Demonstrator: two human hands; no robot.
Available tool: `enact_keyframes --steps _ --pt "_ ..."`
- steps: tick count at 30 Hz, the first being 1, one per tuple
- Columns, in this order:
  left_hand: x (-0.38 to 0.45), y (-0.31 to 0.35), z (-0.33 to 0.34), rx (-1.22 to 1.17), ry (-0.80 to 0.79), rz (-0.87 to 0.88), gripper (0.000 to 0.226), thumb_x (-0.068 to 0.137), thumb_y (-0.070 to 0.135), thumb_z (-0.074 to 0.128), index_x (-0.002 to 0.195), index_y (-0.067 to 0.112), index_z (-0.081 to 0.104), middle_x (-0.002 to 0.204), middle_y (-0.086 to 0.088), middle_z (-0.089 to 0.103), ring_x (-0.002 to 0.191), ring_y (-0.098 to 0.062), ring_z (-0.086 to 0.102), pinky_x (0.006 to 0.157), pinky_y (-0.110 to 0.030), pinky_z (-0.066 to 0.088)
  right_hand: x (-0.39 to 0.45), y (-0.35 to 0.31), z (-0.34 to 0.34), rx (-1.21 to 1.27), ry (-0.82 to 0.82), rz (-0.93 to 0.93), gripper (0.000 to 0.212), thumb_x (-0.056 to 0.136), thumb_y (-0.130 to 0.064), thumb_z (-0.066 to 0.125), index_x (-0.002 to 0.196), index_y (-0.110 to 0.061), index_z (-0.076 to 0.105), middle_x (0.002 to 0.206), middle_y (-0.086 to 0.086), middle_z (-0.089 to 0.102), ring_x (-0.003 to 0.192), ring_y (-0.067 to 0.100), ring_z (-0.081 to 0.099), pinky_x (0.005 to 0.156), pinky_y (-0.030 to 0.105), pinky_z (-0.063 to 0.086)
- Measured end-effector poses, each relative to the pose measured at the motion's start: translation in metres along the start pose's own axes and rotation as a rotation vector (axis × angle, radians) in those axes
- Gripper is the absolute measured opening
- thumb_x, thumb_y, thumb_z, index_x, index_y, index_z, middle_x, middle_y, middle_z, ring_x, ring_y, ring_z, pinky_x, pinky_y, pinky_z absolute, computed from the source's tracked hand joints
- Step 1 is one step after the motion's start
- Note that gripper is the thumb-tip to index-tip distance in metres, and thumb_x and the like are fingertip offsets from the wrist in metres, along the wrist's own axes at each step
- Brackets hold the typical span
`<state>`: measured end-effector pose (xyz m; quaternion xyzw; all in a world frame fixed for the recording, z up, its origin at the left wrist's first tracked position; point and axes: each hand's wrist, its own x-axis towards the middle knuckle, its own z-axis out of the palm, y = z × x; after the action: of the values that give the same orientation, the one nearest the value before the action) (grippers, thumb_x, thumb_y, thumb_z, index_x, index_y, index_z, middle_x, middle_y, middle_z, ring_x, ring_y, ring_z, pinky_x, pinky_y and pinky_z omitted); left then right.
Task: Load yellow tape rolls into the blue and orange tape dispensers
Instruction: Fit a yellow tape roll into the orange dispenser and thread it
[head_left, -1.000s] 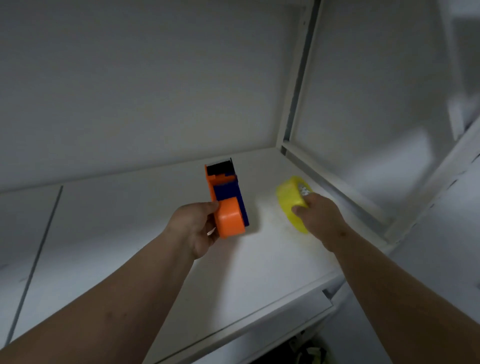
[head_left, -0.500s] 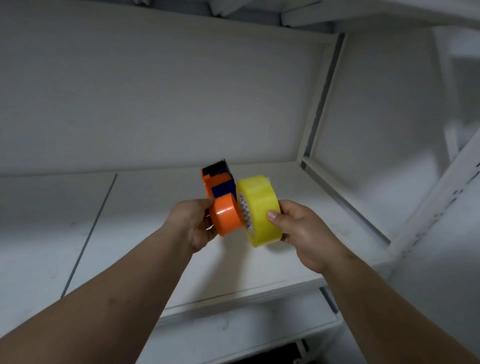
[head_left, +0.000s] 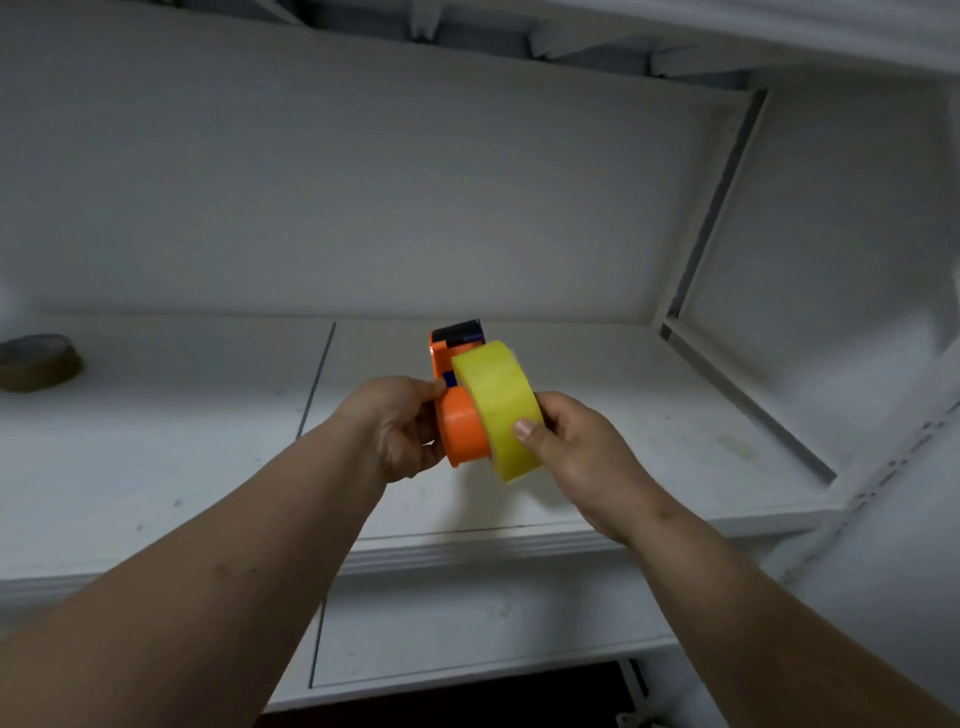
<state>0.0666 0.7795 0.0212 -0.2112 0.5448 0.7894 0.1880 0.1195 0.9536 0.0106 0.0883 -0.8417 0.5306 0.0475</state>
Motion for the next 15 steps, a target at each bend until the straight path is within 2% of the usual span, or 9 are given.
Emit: enact_keyframes --steps 2,4,6,10,12,15 --pt "-0.006 0.006 -0.021 -0.040 0.001 0.036 0.013 0.097 0.017 0.054 0.090 0.009 0.061 0.081 -0.006 0.067 0.070 -0.019 0.063 0.055 -0.034 0.045 0.000 -0.015 0.030 0.022 -0.008 -0.009 0.014 0.092 -0.022 0.057 0.105 -0.023 0.060 0.106 0.005 0.066 0.095 0.020 0.062 0.080 0.035 0.052" --pt "-0.012 0.014 -0.048 -0.064 0.007 0.096 0.013 0.097 0.018 0.054 0.090 0.009 0.062 0.080 -0.006 0.068 0.069 -0.018 0.064 0.053 -0.033 0.046 0.001 -0.031 0.063 0.118 -0.020 0.029 0.013 0.091 -0.019 0.058 0.104 -0.020 0.059 0.108 0.009 0.066 0.100 0.026 0.062 0.090 0.049 0.051" --pt "-0.017 0.023 -0.081 -0.080 0.028 0.150 0.012 0.097 0.017 0.054 0.093 0.009 0.062 0.082 -0.007 0.069 0.070 -0.018 0.065 0.054 -0.033 0.048 0.005 -0.048 0.097 0.228 -0.027 0.088 0.016 0.091 -0.017 0.058 0.106 -0.015 0.060 0.111 0.011 0.066 0.104 0.029 0.062 0.094 0.055 0.047" --pt "-0.028 0.038 -0.155 -0.077 0.062 0.281 0.012 0.096 0.014 0.054 0.093 0.008 0.063 0.088 -0.011 0.070 0.074 -0.022 0.067 0.058 -0.034 0.052 0.014 -0.078 0.163 0.370 -0.074 0.149 0.024 0.093 -0.013 0.055 0.115 -0.006 0.057 0.115 0.015 0.065 0.107 0.032 0.061 0.097 0.057 0.045" --pt "-0.033 0.042 -0.187 -0.014 0.066 0.365 0.014 0.098 0.015 0.052 0.093 0.009 0.063 0.095 -0.014 0.071 0.081 -0.024 0.068 0.065 -0.036 0.055 0.017 -0.092 0.193 0.429 -0.083 0.177 0.025 0.094 -0.014 0.054 0.115 -0.003 0.056 0.115 0.018 0.064 0.106 0.033 0.061 0.096 0.058 0.046" --pt "-0.038 0.046 -0.227 0.085 0.063 0.465 0.021 0.100 0.018 0.048 0.106 0.008 0.065 0.109 -0.018 0.071 0.094 -0.029 0.069 0.075 -0.037 0.056 0.021 -0.109 0.228 0.535 -0.129 0.218 0.025 0.095 -0.016 0.053 0.113 0.000 0.055 0.115 0.021 0.064 0.103 0.033 0.063 0.093 0.058 0.049"
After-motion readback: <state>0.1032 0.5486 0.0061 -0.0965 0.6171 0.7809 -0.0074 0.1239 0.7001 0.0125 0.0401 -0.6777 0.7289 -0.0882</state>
